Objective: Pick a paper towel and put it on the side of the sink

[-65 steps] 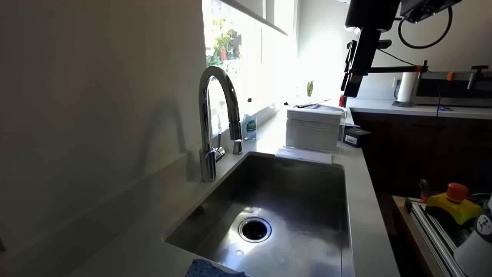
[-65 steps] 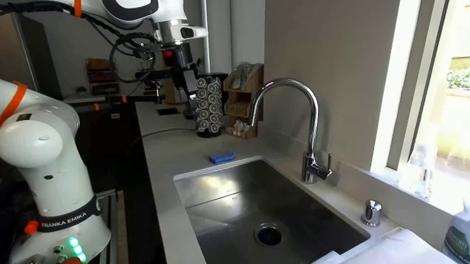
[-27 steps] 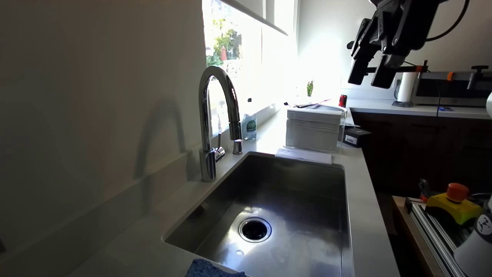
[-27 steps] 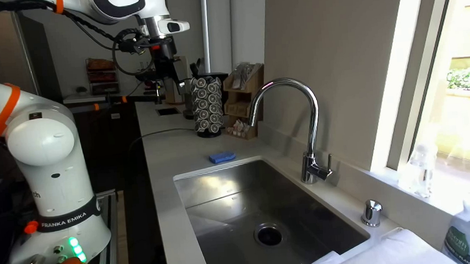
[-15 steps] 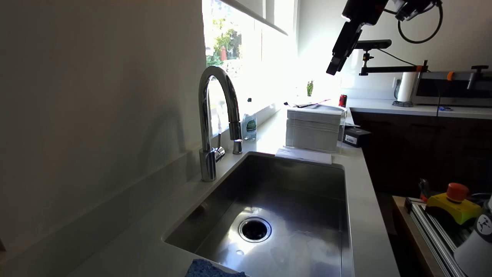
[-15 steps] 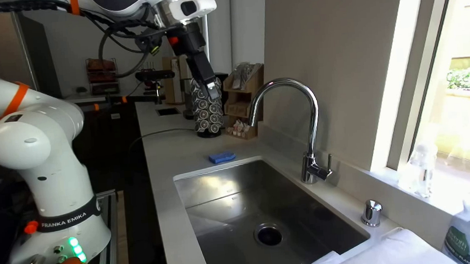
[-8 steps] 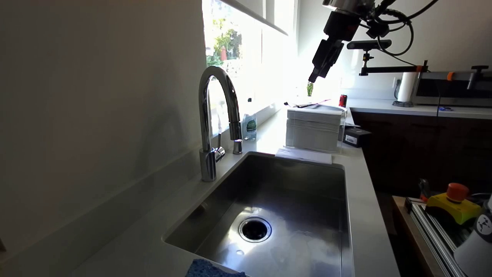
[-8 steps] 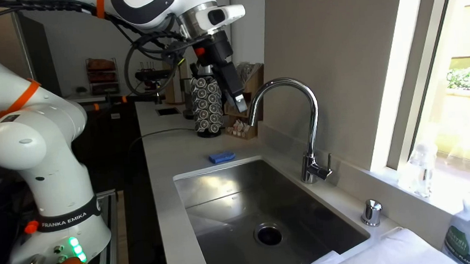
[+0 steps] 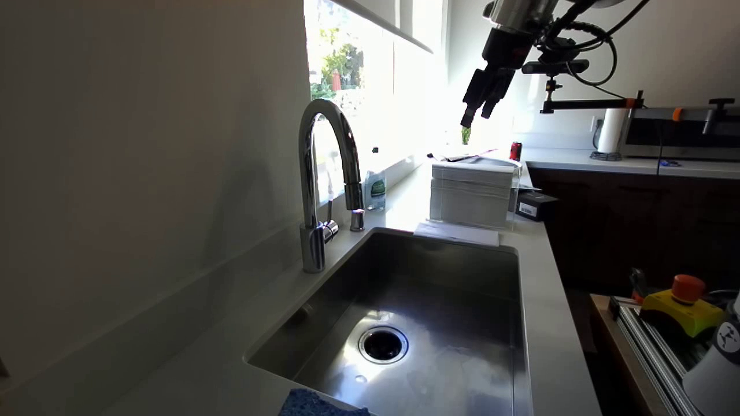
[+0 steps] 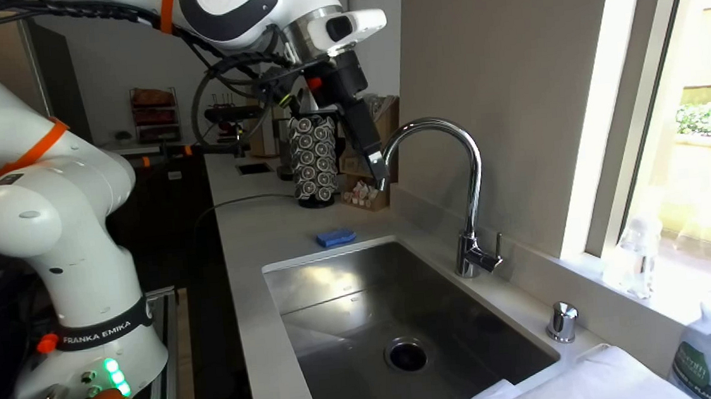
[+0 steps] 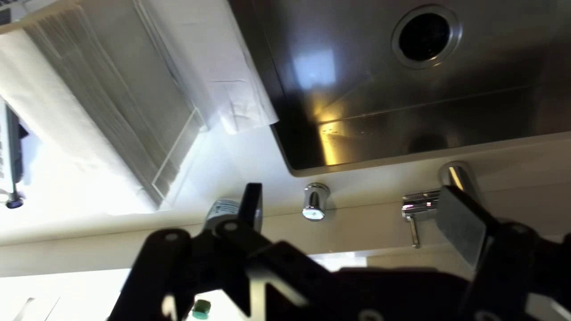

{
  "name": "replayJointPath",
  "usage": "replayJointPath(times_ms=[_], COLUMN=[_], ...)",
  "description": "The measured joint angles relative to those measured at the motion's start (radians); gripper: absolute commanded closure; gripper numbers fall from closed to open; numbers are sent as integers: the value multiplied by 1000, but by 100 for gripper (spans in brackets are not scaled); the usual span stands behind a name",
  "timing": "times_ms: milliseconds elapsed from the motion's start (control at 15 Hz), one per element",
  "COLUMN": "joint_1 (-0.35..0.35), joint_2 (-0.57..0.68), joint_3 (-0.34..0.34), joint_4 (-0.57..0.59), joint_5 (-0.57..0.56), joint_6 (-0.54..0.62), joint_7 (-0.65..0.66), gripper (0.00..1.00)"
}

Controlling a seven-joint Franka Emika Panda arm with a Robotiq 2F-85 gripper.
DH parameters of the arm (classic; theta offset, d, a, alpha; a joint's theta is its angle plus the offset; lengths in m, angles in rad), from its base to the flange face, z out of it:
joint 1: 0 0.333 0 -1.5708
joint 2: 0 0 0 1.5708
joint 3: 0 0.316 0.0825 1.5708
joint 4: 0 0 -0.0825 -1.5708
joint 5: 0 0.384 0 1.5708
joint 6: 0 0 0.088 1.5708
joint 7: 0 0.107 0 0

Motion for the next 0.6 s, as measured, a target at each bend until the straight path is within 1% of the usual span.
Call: replayJointPath(times_ms=[133,267,467,600], joint_1=[-56,-74,-52,-21], joint_2=[64,142,260,332], joint_3=[-3,-27,-90,-137], joint_4=[20,57,131,183], joint_5=[-37,-43,-24,32], joint_6=[44,73,79,79], joint_7=[21,-1,-115,-232], gripper=[0,0,0,0])
